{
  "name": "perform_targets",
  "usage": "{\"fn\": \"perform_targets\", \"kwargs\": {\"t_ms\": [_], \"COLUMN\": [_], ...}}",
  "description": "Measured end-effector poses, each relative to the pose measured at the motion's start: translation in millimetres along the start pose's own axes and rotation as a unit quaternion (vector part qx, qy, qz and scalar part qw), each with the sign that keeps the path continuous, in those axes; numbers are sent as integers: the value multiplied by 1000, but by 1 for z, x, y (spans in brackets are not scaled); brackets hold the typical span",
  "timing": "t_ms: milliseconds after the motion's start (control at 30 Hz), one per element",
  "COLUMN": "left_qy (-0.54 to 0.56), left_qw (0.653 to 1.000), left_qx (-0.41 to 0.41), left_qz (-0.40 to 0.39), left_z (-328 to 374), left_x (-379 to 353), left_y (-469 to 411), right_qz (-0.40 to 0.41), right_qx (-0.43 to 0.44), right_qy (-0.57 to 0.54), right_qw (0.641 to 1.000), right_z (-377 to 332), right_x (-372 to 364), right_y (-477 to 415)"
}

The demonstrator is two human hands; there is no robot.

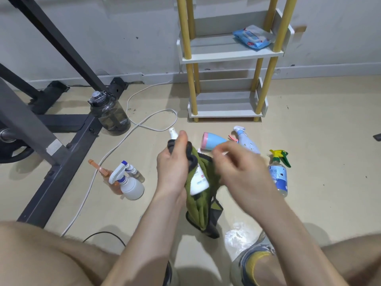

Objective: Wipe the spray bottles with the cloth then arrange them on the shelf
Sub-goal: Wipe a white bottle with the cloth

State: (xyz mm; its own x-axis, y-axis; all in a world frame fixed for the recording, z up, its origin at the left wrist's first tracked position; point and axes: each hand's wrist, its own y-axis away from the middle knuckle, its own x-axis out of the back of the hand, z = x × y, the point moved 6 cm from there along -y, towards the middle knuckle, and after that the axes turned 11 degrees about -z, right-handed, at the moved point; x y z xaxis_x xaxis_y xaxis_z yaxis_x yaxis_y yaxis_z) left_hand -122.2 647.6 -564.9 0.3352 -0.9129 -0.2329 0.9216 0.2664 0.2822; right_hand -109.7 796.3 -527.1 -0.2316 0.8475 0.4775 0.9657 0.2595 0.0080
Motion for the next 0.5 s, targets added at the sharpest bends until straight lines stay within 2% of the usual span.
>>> {"fn": "perform_targets", "kwargs": {"t_ms": [67, 200, 267, 367, 400, 433, 467, 500], "left_qy": [15, -4, -15, -21, -26, -33, -34, -27], "left_qw": [1000, 1000, 998, 996, 994, 993, 992, 993], "left_qx": [13, -31, -56, -63, -66, -68, -71, -71], "left_qz": [20, 4, -15, -65, -81, -95, -100, -87], "left_z": [-4, -5, -7, -15, -18, -21, -20, -17], "left_x": [-2, -6, -10, -18, -20, -22, -23, -23], "left_y": [1, 2, 3, 5, 6, 7, 7, 7], "right_qz": [-83, -44, -45, -21, -12, -18, -34, -63], "right_qx": [-8, -3, -30, -122, -132, -134, -124, -107], "right_qy": [28, -99, -172, -393, -398, -345, -247, -100], "right_qw": [996, 994, 984, 911, 908, 929, 960, 987], "right_z": [-1, 12, 19, 27, 29, 28, 26, 22], "right_x": [-32, -53, -52, -44, -38, -32, -26, -24], "right_y": [5, 6, 5, 2, 1, 0, -1, 0]}}
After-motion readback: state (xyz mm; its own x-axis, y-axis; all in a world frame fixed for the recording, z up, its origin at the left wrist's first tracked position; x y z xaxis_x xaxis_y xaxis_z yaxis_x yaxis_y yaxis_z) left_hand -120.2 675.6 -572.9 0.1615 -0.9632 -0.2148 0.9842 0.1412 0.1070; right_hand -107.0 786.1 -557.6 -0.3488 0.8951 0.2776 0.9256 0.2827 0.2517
